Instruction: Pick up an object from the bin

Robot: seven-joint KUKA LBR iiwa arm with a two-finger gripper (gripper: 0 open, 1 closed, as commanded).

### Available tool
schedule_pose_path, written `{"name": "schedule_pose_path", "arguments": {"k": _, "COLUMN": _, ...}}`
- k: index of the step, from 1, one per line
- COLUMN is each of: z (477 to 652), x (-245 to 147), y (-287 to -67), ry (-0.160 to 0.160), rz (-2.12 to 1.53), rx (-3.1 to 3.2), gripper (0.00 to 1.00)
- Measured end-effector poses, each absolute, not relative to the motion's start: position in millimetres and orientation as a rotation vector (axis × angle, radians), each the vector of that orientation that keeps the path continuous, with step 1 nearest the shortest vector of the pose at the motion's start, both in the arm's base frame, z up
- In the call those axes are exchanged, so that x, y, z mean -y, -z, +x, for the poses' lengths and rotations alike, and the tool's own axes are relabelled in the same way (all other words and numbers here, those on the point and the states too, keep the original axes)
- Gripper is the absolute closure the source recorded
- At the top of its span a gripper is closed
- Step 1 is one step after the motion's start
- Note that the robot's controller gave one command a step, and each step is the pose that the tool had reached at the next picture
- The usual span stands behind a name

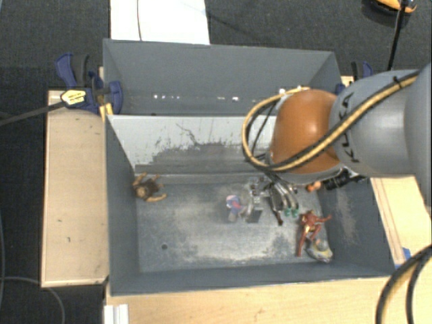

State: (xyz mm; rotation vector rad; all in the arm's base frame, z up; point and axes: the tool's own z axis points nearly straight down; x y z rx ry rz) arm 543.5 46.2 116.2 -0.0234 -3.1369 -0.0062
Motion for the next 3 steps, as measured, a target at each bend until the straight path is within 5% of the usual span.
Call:
{"name": "schedule_pose_path", "arguments": {"k": 2, "z": 562.1, "x": -47, "y": -200, "ry": 0.007, "rz": 0.388, "rx": 3.12, "gripper": 1.0}}
{"name": "schedule_pose_path", "arguments": {"k": 3, "z": 567.4, "x": -52, "y": -218, "ry": 0.009, "rz": 0.099, "rx": 3.146, "gripper": 1.0}}
